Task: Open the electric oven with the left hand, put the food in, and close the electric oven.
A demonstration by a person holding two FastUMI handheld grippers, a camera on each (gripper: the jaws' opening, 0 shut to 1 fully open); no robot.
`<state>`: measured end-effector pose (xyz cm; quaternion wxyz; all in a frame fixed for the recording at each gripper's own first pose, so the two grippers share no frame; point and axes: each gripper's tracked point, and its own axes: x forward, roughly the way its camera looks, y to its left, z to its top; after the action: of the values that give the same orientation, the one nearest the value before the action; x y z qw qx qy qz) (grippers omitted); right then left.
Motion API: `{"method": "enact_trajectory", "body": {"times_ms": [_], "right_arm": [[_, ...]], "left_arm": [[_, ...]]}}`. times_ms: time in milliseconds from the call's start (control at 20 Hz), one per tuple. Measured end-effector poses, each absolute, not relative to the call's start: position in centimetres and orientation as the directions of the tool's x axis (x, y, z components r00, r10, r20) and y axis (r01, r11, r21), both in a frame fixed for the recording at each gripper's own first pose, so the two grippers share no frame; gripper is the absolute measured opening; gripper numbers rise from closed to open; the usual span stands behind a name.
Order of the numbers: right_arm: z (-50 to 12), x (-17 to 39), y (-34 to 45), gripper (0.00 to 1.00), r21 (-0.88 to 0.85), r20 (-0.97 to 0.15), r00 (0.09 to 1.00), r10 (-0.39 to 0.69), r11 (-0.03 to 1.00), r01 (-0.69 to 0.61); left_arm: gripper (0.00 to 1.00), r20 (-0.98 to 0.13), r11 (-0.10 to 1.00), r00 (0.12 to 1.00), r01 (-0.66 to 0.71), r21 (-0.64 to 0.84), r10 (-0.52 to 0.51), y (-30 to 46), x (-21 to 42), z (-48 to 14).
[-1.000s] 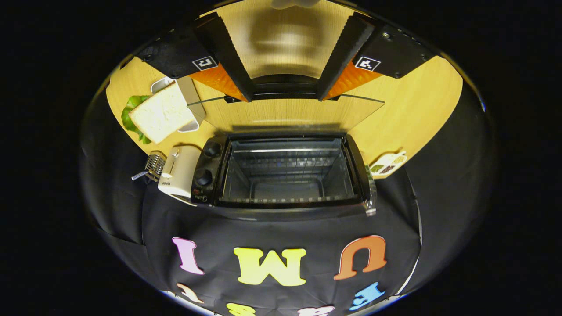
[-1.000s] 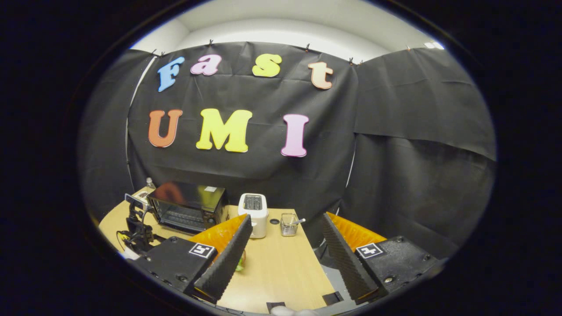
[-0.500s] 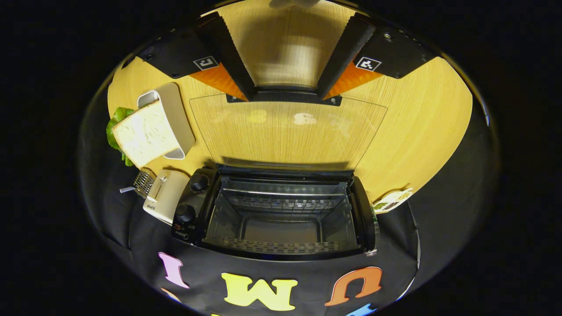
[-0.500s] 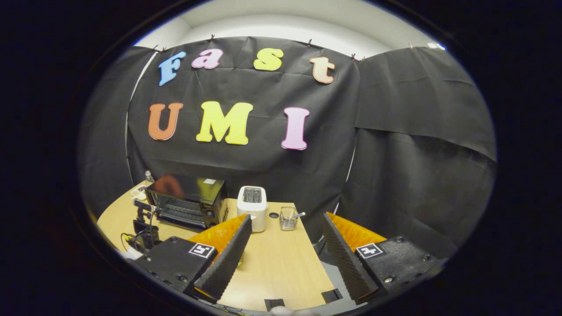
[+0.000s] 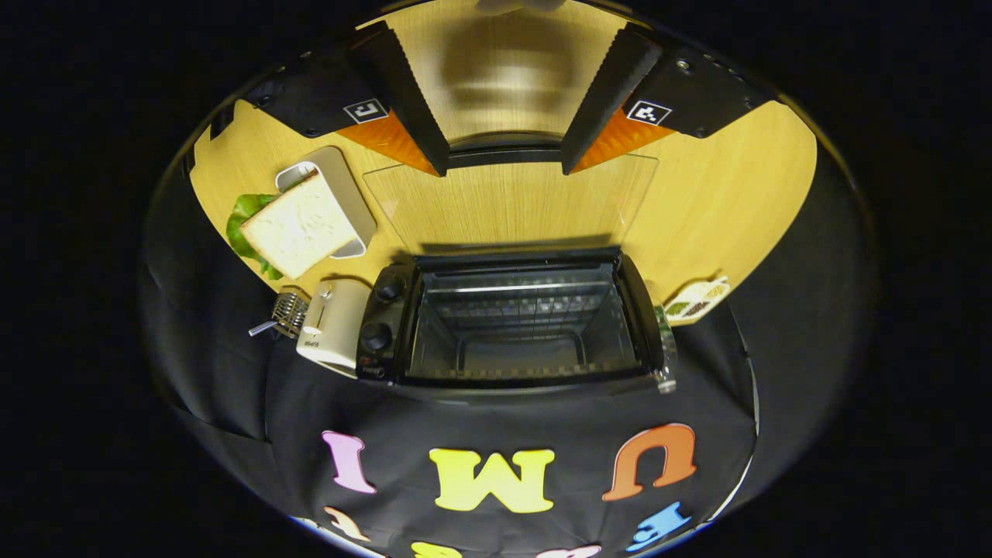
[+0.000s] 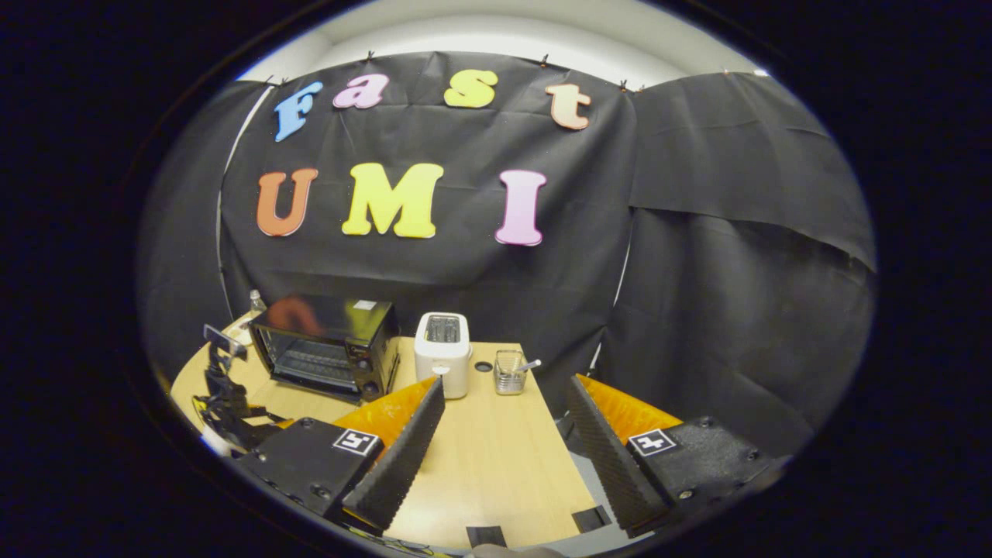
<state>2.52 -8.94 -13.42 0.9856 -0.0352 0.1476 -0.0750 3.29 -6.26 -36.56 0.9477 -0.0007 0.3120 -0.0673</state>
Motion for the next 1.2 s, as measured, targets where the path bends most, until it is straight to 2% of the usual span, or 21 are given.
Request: {"method": "enact_trajectory", "body": {"times_ms": [50,250,300,400,450,600,650,800,850,1200], "right_arm": [[-14.2,2.8,-8.7,1.00,-0.089,-0.302,0.941,-0.149,0.988,0.128],[-18.3,3.9,-6.7,1.00,-0.072,-0.369,0.926,-0.082,0.996,0.060],[-19.5,4.0,-5.9,0.96,-0.064,-0.388,0.920,-0.060,0.997,0.038],[-22.0,4.4,-4.6,0.96,-0.051,-0.432,0.902,-0.014,0.999,-0.009],[-23.5,4.6,-3.9,1.00,-0.043,-0.457,0.890,0.008,0.999,-0.031],[-27.2,5.9,-2.2,1.00,0.001,-0.516,0.852,0.082,0.995,-0.095],[-28.3,6.5,-1.6,0.96,0.026,-0.531,0.840,0.111,0.993,-0.115],[-31.6,8.9,-0.2,0.96,0.090,-0.569,0.802,0.184,0.983,-0.161],[-32.7,9.8,0.1,1.00,0.114,-0.583,0.786,0.207,0.978,-0.173],[-38.0,16.3,1.8,0.97,0.289,-0.642,0.662,0.388,0.922,-0.259]], "left_arm": [[0.96,-0.557,0.990,0.819,0.138,-0.039,-0.136,-6.0,2.9,-34.8],[0.97,-0.409,0.986,0.899,0.167,-0.011,-0.157,-3.6,1.4,-27.1],[0.96,-0.379,0.987,0.913,0.163,0.000,-0.151,-2.9,1.0,-25.3],[0.97,-0.327,0.988,0.935,0.153,0.013,-0.140,-1.5,0.2,-21.9],[0.96,-0.307,0.990,0.943,0.143,0.014,-0.132,-0.7,-0.3,-20.4],[0.96,-0.246,0.996,0.966,0.091,0.009,-0.086,1.1,-1.4,-16.4],[0.96,-0.232,0.997,0.970,0.074,0.002,-0.071,1.4,-1.6,-15.3],[0.96,-0.214,1.000,0.977,0.029,0.003,-0.027,1.7,-2.3,-13.1],[0.96,-0.211,1.000,0.977,0.018,0.006,-0.016,1.6,-2.5,-12.6],[0.96,-0.249,0.995,0.965,-0.071,0.065,0.085,0.3,-2.5,-11.7]]}}
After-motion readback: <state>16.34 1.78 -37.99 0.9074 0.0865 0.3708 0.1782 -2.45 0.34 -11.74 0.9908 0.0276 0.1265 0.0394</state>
